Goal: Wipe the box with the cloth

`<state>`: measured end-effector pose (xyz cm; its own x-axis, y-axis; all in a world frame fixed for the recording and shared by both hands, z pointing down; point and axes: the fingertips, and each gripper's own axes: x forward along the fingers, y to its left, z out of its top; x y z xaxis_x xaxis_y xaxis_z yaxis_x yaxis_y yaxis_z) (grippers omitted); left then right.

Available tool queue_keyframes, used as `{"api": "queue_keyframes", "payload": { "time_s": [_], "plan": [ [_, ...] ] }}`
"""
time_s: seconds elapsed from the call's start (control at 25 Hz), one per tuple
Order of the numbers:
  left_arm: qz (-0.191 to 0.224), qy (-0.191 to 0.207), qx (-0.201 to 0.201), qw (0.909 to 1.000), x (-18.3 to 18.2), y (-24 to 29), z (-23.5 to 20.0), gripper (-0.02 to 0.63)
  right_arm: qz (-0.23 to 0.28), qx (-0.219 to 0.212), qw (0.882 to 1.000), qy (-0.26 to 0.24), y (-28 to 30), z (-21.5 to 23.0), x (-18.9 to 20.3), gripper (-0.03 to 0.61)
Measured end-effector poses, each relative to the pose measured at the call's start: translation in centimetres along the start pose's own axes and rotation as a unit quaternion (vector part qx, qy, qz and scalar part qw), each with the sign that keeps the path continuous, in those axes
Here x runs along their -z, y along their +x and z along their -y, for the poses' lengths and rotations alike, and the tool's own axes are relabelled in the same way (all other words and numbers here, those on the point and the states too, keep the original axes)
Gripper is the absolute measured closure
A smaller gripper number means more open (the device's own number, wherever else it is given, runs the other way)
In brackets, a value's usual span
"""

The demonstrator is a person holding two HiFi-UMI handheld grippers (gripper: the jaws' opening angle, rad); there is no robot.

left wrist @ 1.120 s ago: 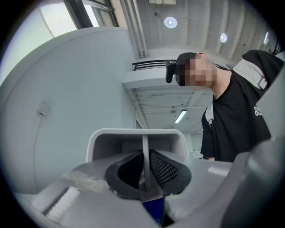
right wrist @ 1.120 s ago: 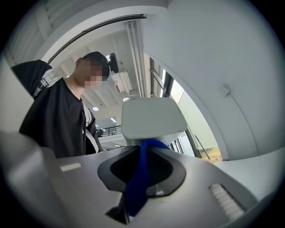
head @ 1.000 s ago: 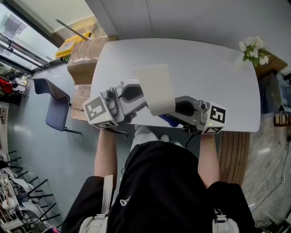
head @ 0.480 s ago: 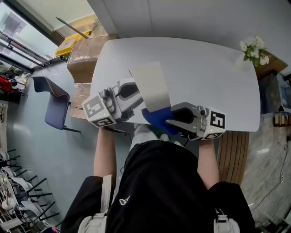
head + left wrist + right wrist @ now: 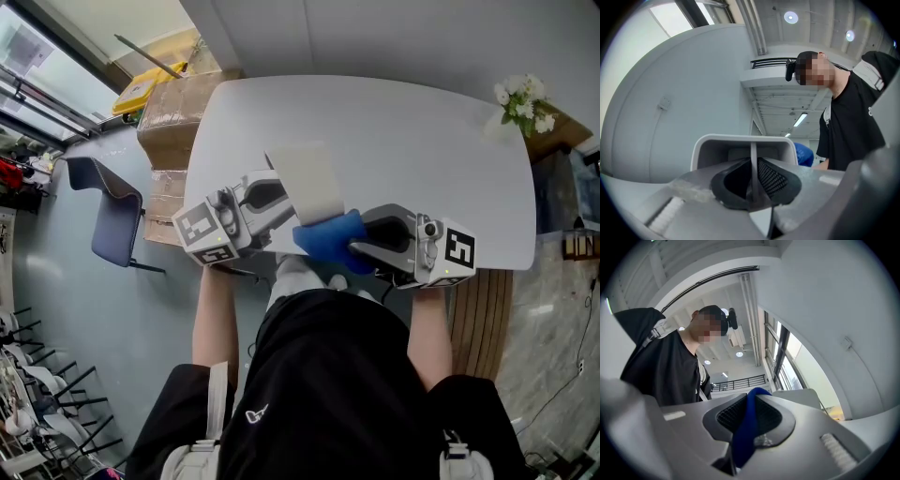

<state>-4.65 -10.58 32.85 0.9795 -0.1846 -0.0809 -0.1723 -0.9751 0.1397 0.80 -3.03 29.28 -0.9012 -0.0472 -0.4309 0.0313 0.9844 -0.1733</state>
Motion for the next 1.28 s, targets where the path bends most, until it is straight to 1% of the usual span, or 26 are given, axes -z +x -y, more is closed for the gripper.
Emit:
{"api": "queue_keyframes", "payload": {
  "time_s": [0.24,0.52,0.72,0.96,1.2,1.28],
  "plan": [
    [0.008,-0.016,0.027,0.9995,0.6,-0.8,0.8,0.566,0.026,0.025,0.999,-0.021,-0.6,0.5,-1.7,0.526],
    [0.007,-0.02,0.081,0.9965,0.8,-0.7,3.0,0.566,0.038,0.064,0.997,-0.025,-1.3,1.4,-2.2,0.526],
    [0.005,-0.014,0.121,0.9926,0.6,-0.3,4.7,0.566,0.045,0.117,0.992,-0.03,-2.0,3.1,-2.3,0.526],
    [0.006,-0.016,0.138,0.9903,0.4,0.3,5.6,0.566,0.051,0.162,0.985,-0.04,-2.5,4.6,-3.0,0.526],
    [0.013,-0.02,0.151,0.9883,0.0,0.7,6.2,0.566,0.044,0.222,0.973,-0.047,-3.3,6.5,-2.9,0.526],
    [0.006,-0.015,0.149,0.9887,0.3,0.7,6.1,0.566,0.04,0.239,0.969,-0.049,-3.5,7.0,-2.8,0.526]
  ]
}}
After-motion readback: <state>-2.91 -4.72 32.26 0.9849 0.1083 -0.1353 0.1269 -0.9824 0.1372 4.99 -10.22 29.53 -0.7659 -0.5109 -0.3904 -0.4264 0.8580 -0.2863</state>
